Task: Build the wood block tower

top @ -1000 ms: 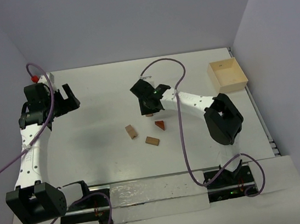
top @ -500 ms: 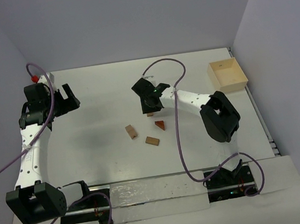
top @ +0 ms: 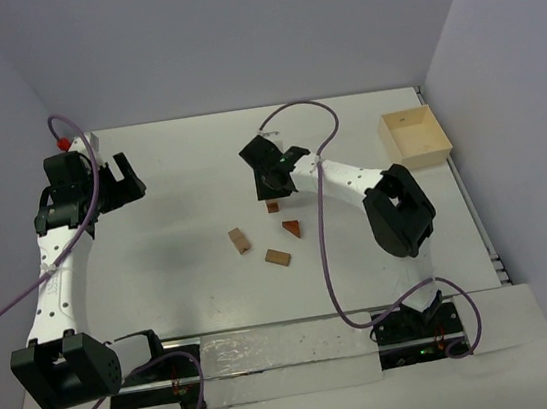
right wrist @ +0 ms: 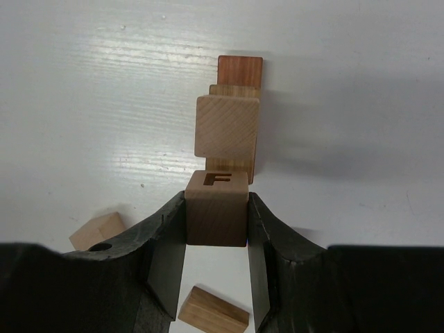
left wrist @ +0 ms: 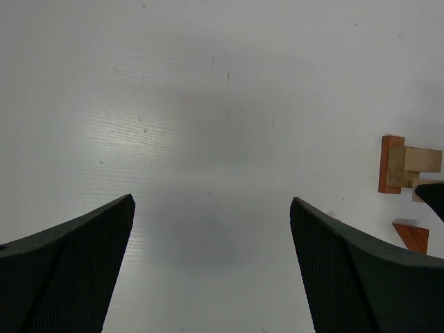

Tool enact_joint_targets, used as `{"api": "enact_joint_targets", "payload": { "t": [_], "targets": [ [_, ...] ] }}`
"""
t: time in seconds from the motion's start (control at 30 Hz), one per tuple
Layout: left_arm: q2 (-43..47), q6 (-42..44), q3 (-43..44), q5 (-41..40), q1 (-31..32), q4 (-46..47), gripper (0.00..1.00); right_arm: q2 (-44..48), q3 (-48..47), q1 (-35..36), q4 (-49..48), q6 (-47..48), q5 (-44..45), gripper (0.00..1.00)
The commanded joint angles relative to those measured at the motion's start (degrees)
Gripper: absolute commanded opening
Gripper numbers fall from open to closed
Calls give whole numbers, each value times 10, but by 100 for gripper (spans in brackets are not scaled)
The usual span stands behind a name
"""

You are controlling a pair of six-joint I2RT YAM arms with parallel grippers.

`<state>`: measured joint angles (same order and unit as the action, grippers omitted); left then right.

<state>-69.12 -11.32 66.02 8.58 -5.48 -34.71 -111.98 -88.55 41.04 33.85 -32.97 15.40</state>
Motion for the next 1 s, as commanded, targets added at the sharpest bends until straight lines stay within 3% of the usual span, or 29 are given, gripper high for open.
{"api": "enact_joint_targets", "payload": {
  "t": [0.0,0.97],
  "targets": [
    [14,3,-1,2,-4,29,99,-13,-26,-6,-11,3,15,0],
    [17,4,-5,6,-5,29,99,-36,-58,-18,2,7,15,0]
  ]
}}
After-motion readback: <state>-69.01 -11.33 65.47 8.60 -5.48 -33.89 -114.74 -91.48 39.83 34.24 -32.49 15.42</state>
